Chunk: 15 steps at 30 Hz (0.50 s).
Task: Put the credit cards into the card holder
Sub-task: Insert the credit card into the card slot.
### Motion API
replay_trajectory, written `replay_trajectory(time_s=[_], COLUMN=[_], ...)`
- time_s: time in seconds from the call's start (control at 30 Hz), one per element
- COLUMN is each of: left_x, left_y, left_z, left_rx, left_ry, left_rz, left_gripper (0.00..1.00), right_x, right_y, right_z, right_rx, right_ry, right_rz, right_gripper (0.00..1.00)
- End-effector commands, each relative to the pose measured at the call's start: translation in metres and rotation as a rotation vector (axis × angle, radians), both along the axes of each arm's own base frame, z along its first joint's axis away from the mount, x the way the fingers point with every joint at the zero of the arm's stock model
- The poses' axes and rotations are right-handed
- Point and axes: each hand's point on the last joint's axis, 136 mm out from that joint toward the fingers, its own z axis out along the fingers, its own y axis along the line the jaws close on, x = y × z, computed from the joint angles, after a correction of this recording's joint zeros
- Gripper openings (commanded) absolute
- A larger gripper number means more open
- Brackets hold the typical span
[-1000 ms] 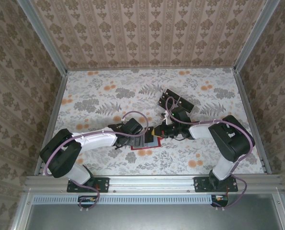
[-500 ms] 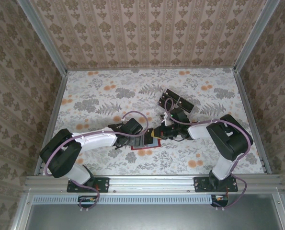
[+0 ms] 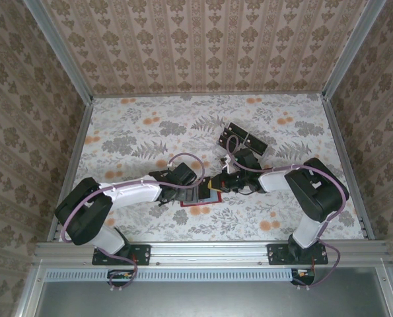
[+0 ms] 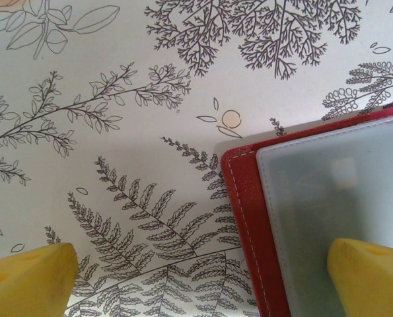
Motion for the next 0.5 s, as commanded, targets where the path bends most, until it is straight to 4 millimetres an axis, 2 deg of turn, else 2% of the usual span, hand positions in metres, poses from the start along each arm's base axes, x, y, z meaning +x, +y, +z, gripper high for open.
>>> replay_trajectory(time_s=[0.0,0.47], left_x=[-0.0163,-0.0165], left_y=[0.0194,0.0195], left_z=[-0.0144,-0.0154], left_rx=[0.087,0.086], left_ry=[0.061,0.061], left_rz=[0.002,0.000], left_gripper=[1.00,1.00], right_x=[0.0058,0.0059], right_y=[0.0057,0.0118], right_z=[0.0148,0.0087], right_rx=[0.022,0.022], right_ry=[-0.029,-0.016], right_rz=[0.000,0.008], right_gripper=[0.00,0.00])
